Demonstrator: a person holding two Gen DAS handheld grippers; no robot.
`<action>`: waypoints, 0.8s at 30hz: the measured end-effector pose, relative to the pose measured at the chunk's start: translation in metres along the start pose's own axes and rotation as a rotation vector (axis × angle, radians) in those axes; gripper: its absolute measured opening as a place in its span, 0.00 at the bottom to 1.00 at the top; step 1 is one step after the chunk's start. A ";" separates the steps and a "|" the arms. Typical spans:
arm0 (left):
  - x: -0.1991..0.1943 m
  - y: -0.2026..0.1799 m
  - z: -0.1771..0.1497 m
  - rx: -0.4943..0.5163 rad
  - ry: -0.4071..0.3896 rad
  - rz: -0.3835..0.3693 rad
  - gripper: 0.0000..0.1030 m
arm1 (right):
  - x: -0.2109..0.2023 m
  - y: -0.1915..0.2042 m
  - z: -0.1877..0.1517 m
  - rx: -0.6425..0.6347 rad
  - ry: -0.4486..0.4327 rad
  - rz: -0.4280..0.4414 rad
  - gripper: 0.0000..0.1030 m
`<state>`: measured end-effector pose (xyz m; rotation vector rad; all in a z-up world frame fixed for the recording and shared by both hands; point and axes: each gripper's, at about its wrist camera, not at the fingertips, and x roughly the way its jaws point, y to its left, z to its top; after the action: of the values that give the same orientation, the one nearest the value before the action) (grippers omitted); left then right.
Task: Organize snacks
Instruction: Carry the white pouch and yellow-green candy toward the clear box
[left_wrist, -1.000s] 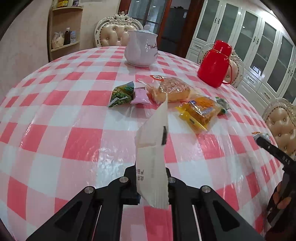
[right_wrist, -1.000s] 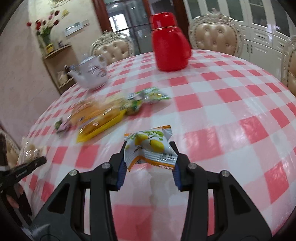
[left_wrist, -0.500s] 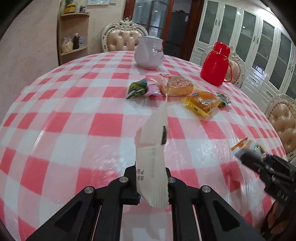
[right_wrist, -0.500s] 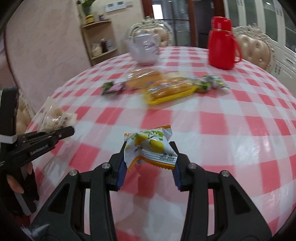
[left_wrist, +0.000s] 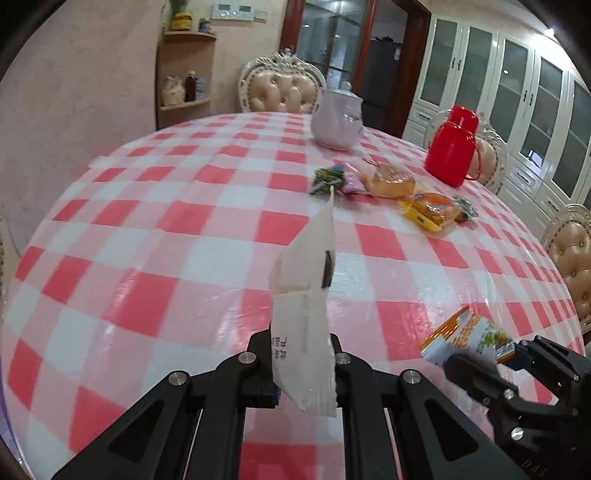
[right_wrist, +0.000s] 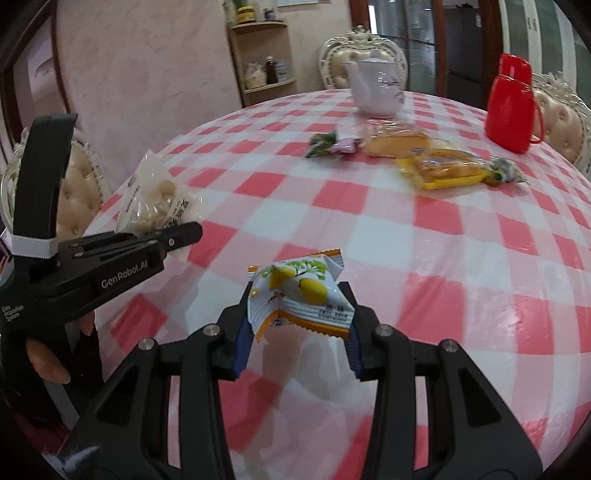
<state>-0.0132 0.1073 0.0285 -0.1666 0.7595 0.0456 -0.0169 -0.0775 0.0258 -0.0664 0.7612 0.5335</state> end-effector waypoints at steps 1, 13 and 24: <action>-0.003 0.003 -0.001 -0.002 -0.006 0.007 0.10 | 0.001 0.006 -0.001 -0.010 0.004 0.007 0.44; -0.043 0.051 -0.013 -0.032 -0.042 0.103 0.10 | 0.009 0.056 -0.006 -0.067 0.028 0.072 0.44; -0.085 0.102 -0.034 -0.079 -0.058 0.196 0.10 | 0.017 0.116 -0.008 -0.151 0.050 0.171 0.44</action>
<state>-0.1081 0.2037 0.0492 -0.1645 0.7148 0.2656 -0.0677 0.0280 0.0241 -0.1561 0.7783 0.7536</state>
